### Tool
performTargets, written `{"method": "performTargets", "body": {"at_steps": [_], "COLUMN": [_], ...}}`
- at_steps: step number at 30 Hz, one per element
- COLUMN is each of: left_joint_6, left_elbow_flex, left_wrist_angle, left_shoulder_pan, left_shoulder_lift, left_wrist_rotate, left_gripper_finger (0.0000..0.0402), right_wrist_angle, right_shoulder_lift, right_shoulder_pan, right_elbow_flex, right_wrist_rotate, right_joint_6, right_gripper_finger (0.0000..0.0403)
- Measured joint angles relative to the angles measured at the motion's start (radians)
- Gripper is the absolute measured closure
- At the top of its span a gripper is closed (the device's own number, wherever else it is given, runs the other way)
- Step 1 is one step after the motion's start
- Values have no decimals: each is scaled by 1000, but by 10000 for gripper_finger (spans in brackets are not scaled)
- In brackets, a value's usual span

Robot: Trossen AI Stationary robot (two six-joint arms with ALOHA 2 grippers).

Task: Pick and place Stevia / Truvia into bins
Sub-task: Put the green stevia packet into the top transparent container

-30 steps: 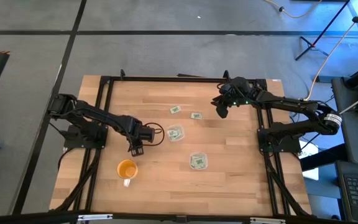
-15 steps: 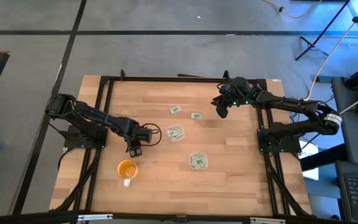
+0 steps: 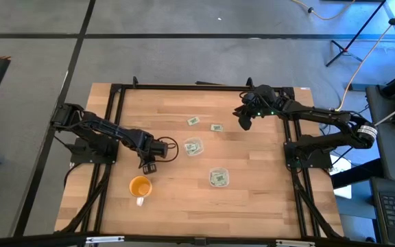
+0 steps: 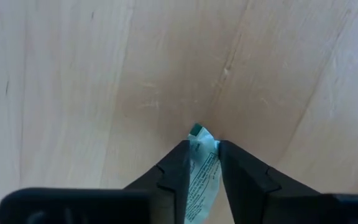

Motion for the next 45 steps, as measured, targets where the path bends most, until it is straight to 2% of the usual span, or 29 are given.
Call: {"method": "performTargets", "body": {"at_steps": [21,33,45], "left_joint_6": [93,145,145], "left_elbow_flex": [28,43,46], "left_wrist_angle": [-9,-3,-3], "left_shoulder_pan": [1,2,1], "left_shoulder_lift": [4,5,3], "left_wrist_rotate": [-10,-10,-6], "left_gripper_finger": [343,377,378], "right_wrist_angle": [1,0,0], "right_shoulder_lift": [0,0,0], "right_shoulder_pan": [0,0,0], "right_elbow_flex": [0,0,0], "right_wrist_rotate": [0,0,0], "right_joint_6": [-1,-3,-3], "right_gripper_finger": [286,286,286]}}
